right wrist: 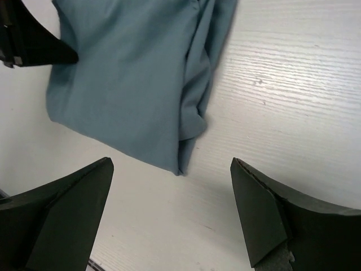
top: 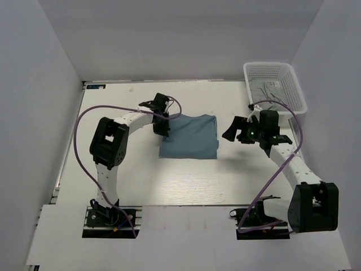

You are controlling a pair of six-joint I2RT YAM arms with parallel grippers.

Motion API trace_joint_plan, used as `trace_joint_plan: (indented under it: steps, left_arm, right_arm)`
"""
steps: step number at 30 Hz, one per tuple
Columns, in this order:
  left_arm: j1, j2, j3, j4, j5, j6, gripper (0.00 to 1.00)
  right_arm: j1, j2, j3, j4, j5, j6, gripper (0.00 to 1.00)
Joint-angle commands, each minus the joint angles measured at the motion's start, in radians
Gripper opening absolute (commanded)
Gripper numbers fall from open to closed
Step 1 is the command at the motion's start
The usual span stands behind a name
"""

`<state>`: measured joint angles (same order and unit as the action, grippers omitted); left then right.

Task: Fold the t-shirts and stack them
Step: Put the neatly folded tshirt into the corner of the board with the left arm

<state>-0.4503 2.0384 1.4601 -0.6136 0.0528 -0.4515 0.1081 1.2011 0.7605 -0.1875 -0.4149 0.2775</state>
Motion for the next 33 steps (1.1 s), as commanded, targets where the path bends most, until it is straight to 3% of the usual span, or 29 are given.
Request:
trace_joint_plan:
  steps: [1,10,16,23,33]
  left_arm:
    - [0.027,0.045,0.095,-0.138,-0.201,0.028,0.0]
    - [0.14,0.045,0.321,-0.23,-0.626,0.143,0.0]
    - [0.272,0.097,0.342,-0.048,-0.764,0.355,0.0]
    - [0.409,0.319,0.647,0.044,-0.811,0.502,0.0]
    - [0.522,0.462,0.798,0.207,-0.808,0.611,0.0]
  right_arm:
    - [-0.008,-0.032,-0.012,-0.023,0.063,-0.032,0.9]
    - [-0.007,-0.063,-0.056,0.011,0.174,-0.023,0.9]
    - [-0.005,-0.101,-0.079,0.029,0.218,-0.006,0.9]
    - [-0.007,-0.179,-0.167,0.166,0.326,0.025,0.9]
    - [-0.005,-0.224,-0.19,0.177,0.404,0.022,0.9]
